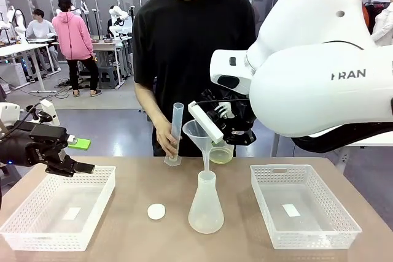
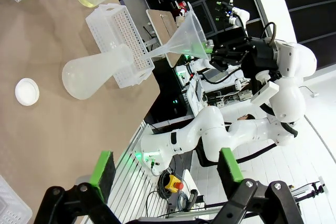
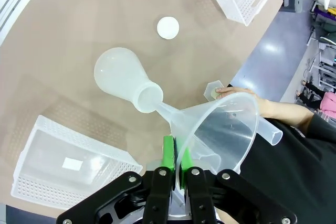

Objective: Prepare the solutions needed for the experiment.
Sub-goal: Pick up the Plastic Funnel and insert it into the Big flask.

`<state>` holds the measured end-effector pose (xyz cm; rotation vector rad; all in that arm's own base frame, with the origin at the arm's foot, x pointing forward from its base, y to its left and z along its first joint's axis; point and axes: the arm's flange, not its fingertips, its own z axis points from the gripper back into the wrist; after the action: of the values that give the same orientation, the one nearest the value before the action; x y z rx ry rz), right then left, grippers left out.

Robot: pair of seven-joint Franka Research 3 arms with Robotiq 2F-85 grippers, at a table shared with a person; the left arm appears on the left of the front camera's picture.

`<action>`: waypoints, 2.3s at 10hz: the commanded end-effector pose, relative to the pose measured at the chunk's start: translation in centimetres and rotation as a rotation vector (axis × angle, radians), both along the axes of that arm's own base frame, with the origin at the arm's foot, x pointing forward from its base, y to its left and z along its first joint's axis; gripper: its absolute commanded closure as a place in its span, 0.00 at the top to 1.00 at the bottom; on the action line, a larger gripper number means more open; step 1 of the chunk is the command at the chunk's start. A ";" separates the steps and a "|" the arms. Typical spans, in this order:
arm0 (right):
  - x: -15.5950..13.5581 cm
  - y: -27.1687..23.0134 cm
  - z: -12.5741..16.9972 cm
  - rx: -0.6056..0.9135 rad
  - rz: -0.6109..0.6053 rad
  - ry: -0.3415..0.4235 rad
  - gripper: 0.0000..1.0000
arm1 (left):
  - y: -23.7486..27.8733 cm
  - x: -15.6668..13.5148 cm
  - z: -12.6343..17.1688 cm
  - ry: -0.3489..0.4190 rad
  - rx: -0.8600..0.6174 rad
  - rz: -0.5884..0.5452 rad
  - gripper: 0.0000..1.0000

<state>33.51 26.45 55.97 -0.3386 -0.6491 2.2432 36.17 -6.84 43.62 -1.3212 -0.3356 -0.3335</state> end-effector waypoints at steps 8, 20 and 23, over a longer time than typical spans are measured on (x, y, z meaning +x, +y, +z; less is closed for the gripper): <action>2.7 -0.4 -4.1 0.036 0.025 0.007 0.04 | 0.1 -0.2 -0.1 -0.018 -0.004 -0.014 1.00; 3.3 -1.5 -10.0 0.076 0.069 0.043 0.24 | 0.1 -0.2 -0.1 -0.018 -0.004 -0.014 1.00; 3.4 -1.5 -10.3 0.050 0.047 0.055 0.50 | 0.1 -0.2 -0.1 -0.018 -0.004 -0.014 1.00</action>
<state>36.74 25.28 46.31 -0.2414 -0.6761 2.2585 36.17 -6.83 43.62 -1.3211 -0.3360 -0.3334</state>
